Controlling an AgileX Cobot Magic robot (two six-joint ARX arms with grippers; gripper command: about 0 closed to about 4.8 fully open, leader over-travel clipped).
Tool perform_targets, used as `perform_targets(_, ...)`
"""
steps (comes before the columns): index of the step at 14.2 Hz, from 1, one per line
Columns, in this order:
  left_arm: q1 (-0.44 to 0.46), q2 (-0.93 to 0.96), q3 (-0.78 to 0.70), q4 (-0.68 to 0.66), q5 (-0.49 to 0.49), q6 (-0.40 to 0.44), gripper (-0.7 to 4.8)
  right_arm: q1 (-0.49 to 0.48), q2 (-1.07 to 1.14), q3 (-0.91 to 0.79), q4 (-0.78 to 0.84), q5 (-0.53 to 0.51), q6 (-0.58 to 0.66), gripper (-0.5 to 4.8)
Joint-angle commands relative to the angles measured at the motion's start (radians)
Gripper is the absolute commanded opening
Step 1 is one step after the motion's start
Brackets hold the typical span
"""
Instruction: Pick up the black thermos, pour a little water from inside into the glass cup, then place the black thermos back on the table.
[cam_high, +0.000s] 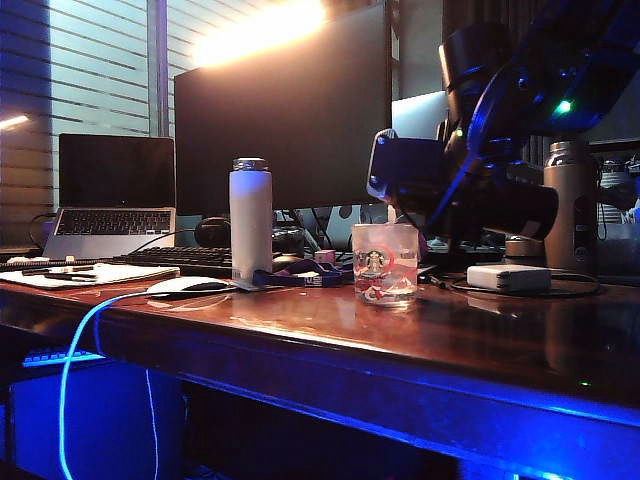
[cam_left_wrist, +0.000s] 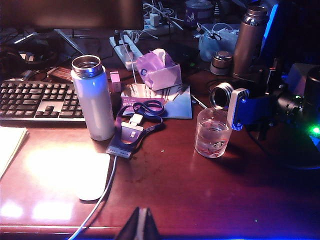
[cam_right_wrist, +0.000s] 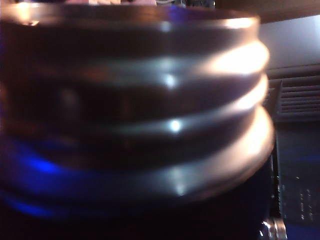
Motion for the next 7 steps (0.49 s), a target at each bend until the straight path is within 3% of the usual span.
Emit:
perform_targets(1,0.0,-0.002,0.003,0.013,0.004,0.0,-0.02,-0.007,-0.01,0.008,0.035,0.007,-0.022,0.49)
perform_targets(7,0.0,-0.002,0.003,0.013,0.004,0.0,-0.02,-0.008,-0.003,0.008,-0.006,0.009,-0.057,0.49)
